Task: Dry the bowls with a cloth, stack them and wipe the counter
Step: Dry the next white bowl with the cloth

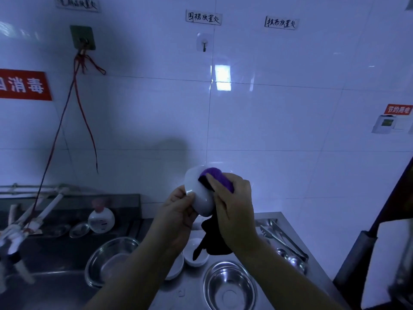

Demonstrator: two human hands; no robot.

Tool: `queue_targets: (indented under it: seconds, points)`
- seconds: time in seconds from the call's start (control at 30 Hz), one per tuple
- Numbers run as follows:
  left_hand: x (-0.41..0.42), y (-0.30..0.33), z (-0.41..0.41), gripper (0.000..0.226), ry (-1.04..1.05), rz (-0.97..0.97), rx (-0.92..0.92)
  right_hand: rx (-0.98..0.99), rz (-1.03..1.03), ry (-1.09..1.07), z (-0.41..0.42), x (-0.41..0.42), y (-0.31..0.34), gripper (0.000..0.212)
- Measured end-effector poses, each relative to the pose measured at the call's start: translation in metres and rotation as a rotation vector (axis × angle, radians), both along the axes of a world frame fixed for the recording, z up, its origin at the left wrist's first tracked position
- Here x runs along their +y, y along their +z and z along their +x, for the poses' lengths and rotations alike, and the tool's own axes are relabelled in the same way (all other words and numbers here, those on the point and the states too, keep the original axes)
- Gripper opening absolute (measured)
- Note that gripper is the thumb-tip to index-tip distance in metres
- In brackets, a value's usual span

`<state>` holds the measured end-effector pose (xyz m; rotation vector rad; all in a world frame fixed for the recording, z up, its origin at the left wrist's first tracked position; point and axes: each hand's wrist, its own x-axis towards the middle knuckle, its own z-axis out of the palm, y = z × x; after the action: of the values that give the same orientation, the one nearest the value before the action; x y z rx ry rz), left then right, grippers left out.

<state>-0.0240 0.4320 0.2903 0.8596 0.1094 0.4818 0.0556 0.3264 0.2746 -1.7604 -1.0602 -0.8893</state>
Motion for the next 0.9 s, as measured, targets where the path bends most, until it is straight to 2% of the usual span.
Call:
queue_targets:
  seconds: [0.07,0.13,0.27,0.33,0.37,0.43,0.5,0.67,0.77,0.83,0.9]
  points:
    - [-0.001,0.002,0.000,0.022,-0.006,-0.052,0.007,-0.111,-0.003,-0.019,0.000,-0.003,-0.007,0.034]
    - [-0.003,0.004,0.000,0.020,-0.014,-0.136,0.024,-0.209,-0.011,-0.049,-0.001,-0.005,-0.015,0.043]
    - [-0.004,0.008,0.001,0.017,-0.034,-0.291,0.072,-0.394,-0.133,-0.096,-0.001,-0.010,-0.037,0.043]
    - [-0.003,0.011,0.000,0.025,-0.040,-0.371,0.065,-0.362,-0.101,-0.074,0.001,-0.013,-0.044,0.054]
    - [-0.003,0.012,-0.001,0.027,-0.040,-0.415,0.049,-0.329,-0.054,-0.053,0.002,-0.014,-0.045,0.053]
    - [-0.003,0.014,-0.002,0.024,-0.044,-0.486,0.021,-0.240,0.056,0.001,0.001,-0.015,-0.043,0.034]
    - [-0.007,0.014,-0.002,0.024,-0.050,-0.511,0.024,-0.155,0.103,0.013,-0.001,-0.012,-0.039,0.028]
    - [-0.013,0.007,-0.003,0.028,-0.118,-0.557,0.016,-0.277,0.029,-0.156,-0.008,-0.003,-0.029,0.031]
    - [-0.013,0.005,-0.004,0.027,-0.107,-0.547,0.007,-0.277,0.026,-0.104,-0.004,-0.008,-0.032,0.041]
    - [-0.013,0.002,-0.005,0.026,-0.089,-0.538,0.010,-0.128,0.102,-0.015,-0.002,-0.011,-0.034,0.038]
    - [-0.012,-0.004,-0.005,0.024,-0.082,-0.534,0.014,0.160,0.234,0.110,-0.001,-0.012,-0.031,0.036]
